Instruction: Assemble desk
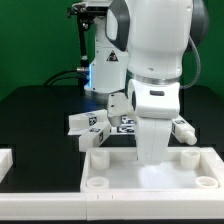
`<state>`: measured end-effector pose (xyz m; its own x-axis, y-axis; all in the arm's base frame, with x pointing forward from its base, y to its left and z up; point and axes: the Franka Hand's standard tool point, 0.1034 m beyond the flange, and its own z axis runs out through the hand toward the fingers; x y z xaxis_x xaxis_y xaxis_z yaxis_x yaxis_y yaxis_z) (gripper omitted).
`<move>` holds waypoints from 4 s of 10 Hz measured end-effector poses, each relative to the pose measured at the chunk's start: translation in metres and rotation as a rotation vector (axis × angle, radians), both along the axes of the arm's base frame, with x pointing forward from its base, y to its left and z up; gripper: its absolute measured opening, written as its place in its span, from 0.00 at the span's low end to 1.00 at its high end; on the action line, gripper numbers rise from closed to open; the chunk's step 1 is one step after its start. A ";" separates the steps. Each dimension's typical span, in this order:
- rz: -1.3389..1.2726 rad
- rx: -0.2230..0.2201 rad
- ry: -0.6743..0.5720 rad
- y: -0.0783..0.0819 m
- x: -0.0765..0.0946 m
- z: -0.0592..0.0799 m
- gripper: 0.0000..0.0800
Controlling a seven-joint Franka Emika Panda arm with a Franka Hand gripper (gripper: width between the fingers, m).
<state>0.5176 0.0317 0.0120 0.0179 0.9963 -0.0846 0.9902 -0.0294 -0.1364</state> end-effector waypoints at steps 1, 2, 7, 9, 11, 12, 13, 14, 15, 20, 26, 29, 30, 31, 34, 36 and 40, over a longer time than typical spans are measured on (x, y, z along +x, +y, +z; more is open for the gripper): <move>0.000 0.000 0.000 0.000 0.000 0.000 0.58; -0.006 -0.007 0.008 -0.001 -0.001 0.003 0.73; -0.107 -0.060 -0.033 0.006 -0.010 0.045 0.81; -0.205 -0.064 -0.037 0.005 -0.013 0.044 0.81; -0.386 -0.086 -0.048 0.002 -0.033 0.051 0.81; -0.477 -0.088 -0.068 0.005 -0.038 0.053 0.81; -0.557 -0.098 -0.067 0.006 -0.040 0.051 0.81; -0.568 -0.079 -0.063 0.000 -0.037 0.051 0.81; -0.647 -0.088 -0.068 0.000 -0.037 0.051 0.81; -1.250 -0.137 -0.089 0.020 -0.075 0.030 0.81; -1.335 -0.130 -0.106 0.049 -0.084 0.033 0.81; -1.319 -0.113 -0.096 0.080 -0.098 0.029 0.81; -1.300 -0.096 -0.101 0.086 -0.101 0.025 0.81; -1.296 -0.075 -0.105 0.088 -0.102 0.017 0.81; -1.298 -0.059 -0.101 0.114 -0.109 0.006 0.81; -1.280 -0.061 -0.097 0.116 -0.111 0.001 0.81; -1.267 -0.066 -0.092 0.115 -0.114 -0.006 0.81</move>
Offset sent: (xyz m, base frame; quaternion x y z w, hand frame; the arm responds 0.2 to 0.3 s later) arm -0.0250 -0.0111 0.0517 0.0175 -0.0493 0.0793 0.9955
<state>0.4033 0.1470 0.0064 0.9589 0.2718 -0.0811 0.2701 -0.9623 -0.0315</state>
